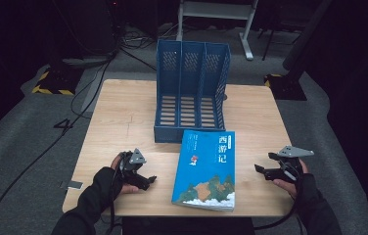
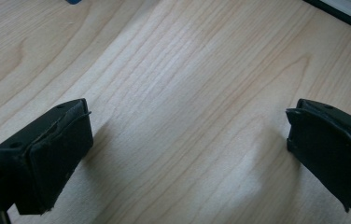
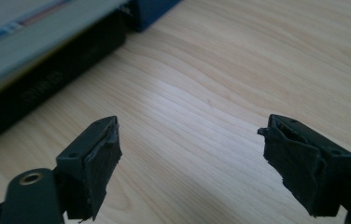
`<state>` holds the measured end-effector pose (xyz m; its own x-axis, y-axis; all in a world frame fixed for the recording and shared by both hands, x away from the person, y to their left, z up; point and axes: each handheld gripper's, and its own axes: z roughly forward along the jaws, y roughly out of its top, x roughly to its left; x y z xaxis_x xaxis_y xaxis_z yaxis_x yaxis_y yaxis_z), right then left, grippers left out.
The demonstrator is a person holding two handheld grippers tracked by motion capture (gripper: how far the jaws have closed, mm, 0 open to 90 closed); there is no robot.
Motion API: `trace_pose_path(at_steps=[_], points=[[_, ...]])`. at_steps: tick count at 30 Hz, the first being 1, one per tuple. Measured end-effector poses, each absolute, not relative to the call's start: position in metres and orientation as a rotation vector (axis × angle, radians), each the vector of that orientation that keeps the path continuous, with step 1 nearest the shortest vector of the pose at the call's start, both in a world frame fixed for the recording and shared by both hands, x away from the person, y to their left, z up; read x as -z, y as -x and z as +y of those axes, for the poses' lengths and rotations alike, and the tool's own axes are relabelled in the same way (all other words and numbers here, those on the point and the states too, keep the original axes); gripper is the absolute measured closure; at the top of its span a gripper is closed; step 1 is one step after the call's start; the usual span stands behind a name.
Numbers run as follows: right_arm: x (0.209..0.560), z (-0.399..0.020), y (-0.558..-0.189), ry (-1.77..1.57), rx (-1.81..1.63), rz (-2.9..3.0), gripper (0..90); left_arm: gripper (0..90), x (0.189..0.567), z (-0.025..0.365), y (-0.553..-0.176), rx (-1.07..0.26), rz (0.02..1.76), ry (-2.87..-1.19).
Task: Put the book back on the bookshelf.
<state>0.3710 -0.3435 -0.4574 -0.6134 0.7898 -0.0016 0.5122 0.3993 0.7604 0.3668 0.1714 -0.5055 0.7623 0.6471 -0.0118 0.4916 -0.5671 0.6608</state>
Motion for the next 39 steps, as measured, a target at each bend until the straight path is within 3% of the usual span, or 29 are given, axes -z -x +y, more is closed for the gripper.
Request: trace_pose_path(at_steps=[9,17,22,27,37,39], points=[[0.421,-0.319,-0.361,-1.024,-1.129,2.320,21.3,0.2,0.505,0.167,-0.363,-0.311,0.797,-2.302],[0.409,-0.301,-0.355,-0.947,-1.141,2.357,20.6,0.5,0.505,0.165,-0.364,-0.292,0.813,-2.305],[0.403,-0.292,-0.351,-0.916,-1.165,2.380,20.7,5.4,0.502,0.163,-0.363,-0.287,0.814,-2.313],[0.395,-0.283,-0.348,-0.886,-1.189,2.395,20.8,16.2,0.499,0.160,-0.364,-0.297,0.816,-2.313],[0.388,-0.261,-0.343,-0.831,-1.206,2.460,20.6,19.1,0.488,0.150,-0.366,-0.304,0.750,-2.304],[0.391,-0.257,-0.343,-0.827,-1.201,2.483,20.6,23.1,0.485,0.147,-0.367,-0.308,0.737,-2.303]])
